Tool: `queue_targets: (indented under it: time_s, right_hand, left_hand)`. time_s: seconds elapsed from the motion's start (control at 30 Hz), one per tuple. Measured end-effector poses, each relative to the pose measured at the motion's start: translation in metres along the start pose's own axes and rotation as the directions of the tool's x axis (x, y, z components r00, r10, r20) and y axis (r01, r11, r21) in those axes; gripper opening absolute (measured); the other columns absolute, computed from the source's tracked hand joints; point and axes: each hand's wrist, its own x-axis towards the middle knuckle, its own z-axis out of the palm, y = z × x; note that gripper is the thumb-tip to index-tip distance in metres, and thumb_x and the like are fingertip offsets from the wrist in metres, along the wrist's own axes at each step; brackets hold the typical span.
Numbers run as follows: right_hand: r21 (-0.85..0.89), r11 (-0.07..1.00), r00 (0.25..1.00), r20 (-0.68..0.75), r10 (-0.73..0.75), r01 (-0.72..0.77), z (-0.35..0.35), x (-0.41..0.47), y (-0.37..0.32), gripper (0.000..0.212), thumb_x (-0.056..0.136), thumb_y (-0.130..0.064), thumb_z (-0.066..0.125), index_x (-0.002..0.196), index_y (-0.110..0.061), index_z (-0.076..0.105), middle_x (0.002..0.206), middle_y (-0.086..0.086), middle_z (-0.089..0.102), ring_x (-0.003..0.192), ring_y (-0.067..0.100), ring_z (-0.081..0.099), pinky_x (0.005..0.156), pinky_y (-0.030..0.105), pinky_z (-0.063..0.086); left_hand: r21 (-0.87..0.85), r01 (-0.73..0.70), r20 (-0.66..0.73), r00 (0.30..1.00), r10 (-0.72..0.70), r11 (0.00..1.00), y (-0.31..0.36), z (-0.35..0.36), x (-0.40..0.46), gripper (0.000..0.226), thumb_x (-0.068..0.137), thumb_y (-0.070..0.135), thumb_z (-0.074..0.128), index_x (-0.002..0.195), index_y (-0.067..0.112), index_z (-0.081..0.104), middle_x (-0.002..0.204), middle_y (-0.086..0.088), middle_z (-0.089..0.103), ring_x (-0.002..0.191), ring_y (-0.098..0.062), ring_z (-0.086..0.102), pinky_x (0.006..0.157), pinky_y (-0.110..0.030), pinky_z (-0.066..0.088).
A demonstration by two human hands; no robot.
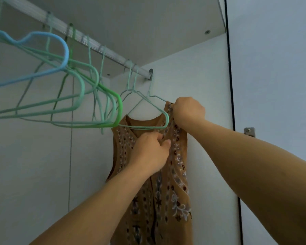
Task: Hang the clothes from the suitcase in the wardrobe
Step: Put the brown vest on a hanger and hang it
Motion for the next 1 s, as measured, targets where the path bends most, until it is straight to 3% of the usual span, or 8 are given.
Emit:
queue_targets:
  time_s: [0.13, 0.2, 0.3, 0.43, 0.6, 0.7, 0.83, 1.0]
  right_hand:
    - [0.104, 0.995, 0.991, -0.136, 0.003, 0.011, -0.001, -0.001, 0.013, 0.036, 0.100, -0.035, 0.041, 0.110, -0.007, 0.060, 0.116, 0.012, 0.056, 0.107, 0.031, 0.054, 0.078, 0.036, 0.041]
    - [0.362, 0.927, 0.967, -0.255, -0.003, 0.099, -0.011, -0.001, 0.011, 0.040, 0.099, -0.039, 0.041, 0.112, -0.008, 0.063, 0.112, 0.012, 0.059, 0.106, 0.029, 0.055, 0.086, 0.039, 0.043]
    - [0.881, 0.473, 0.998, 0.039, -0.046, -0.012, -0.033, -0.006, 0.006, 0.038, 0.099, -0.038, 0.046, 0.096, -0.008, 0.069, 0.093, 0.006, 0.068, 0.088, 0.020, 0.065, 0.080, 0.034, 0.052]
    - [0.752, 0.654, 0.971, 0.213, -0.113, -0.089, -0.036, -0.015, 0.004, 0.045, 0.092, -0.038, 0.060, 0.118, -0.002, 0.061, 0.104, 0.004, 0.060, 0.097, 0.022, 0.060, 0.091, 0.039, 0.053]
    - [0.890, 0.320, 0.889, 0.403, -0.217, -0.325, -0.048, -0.028, -0.006, 0.059, 0.094, -0.059, 0.042, 0.108, -0.006, 0.063, 0.099, 0.010, 0.068, 0.085, 0.022, 0.070, 0.073, 0.034, 0.060]
    - [0.877, 0.386, 0.886, 0.396, -0.241, -0.287, -0.057, -0.032, -0.014, 0.048, 0.091, -0.054, 0.053, 0.098, -0.008, 0.068, 0.090, 0.006, 0.070, 0.082, 0.019, 0.070, 0.072, 0.030, 0.057]
    - [0.800, 0.564, 0.901, 0.380, -0.210, -0.206, -0.059, -0.038, -0.019, 0.016, 0.095, -0.012, 0.051, 0.089, -0.005, 0.064, 0.066, 0.003, 0.058, 0.054, 0.011, 0.053, 0.045, 0.017, 0.039]
    - [0.815, 0.549, 0.962, 0.264, -0.064, -0.187, -0.051, -0.028, -0.026, 0.026, 0.095, -0.003, 0.043, 0.073, -0.006, 0.056, 0.062, 0.002, 0.053, 0.046, 0.011, 0.048, 0.036, 0.016, 0.033]
  left_hand:
    - [-0.054, 0.055, -0.006, 0.998, -0.056, 0.997, -0.005, 0.000, 0.001, 0.036, 0.097, 0.037, 0.051, 0.127, 0.017, 0.058, 0.127, -0.001, 0.058, 0.113, -0.020, 0.055, 0.096, -0.034, 0.046]
    - [-0.058, 0.059, -0.023, 0.998, -0.060, 0.997, -0.004, -0.002, 0.002, 0.032, 0.098, 0.034, 0.050, 0.123, 0.018, 0.060, 0.124, 0.000, 0.058, 0.109, -0.019, 0.056, 0.091, -0.031, 0.046]
    - [-0.117, 0.060, -0.074, 0.995, -0.069, 0.991, 0.002, -0.005, 0.003, 0.024, 0.099, 0.028, 0.048, 0.116, 0.016, 0.058, 0.123, 0.000, 0.055, 0.103, -0.018, 0.054, 0.084, -0.029, 0.043]
    - [-0.200, 0.049, -0.106, 0.992, -0.071, 0.979, 0.016, -0.009, 0.003, 0.035, 0.098, 0.029, 0.050, 0.130, 0.016, 0.048, 0.134, -0.002, 0.045, 0.112, -0.017, 0.050, 0.086, -0.026, 0.038]
    - [-0.211, 0.076, -0.100, 0.990, -0.098, 0.975, 0.019, -0.016, 0.003, 0.023, 0.096, 0.030, 0.053, 0.113, 0.014, 0.054, 0.123, -0.005, 0.052, 0.101, -0.020, 0.053, 0.082, -0.030, 0.044]
    - [-0.213, 0.080, -0.114, 0.988, -0.106, 0.974, 0.018, -0.019, 0.003, 0.032, 0.095, 0.030, 0.055, 0.122, 0.013, 0.052, 0.124, -0.004, 0.051, 0.105, -0.020, 0.052, 0.081, -0.029, 0.042]
    - [-0.192, 0.073, -0.088, 0.992, -0.091, 0.979, 0.019, -0.019, 0.003, 0.034, 0.096, 0.031, 0.053, 0.125, 0.013, 0.053, 0.120, -0.002, 0.056, 0.098, -0.019, 0.053, 0.078, -0.028, 0.040]
    - [-0.252, 0.040, -0.073, 0.995, -0.060, 0.967, 0.018, -0.016, 0.000, 0.035, 0.097, 0.028, 0.053, 0.131, 0.019, 0.048, 0.115, 0.002, 0.053, 0.088, -0.010, 0.047, 0.078, -0.026, 0.039]
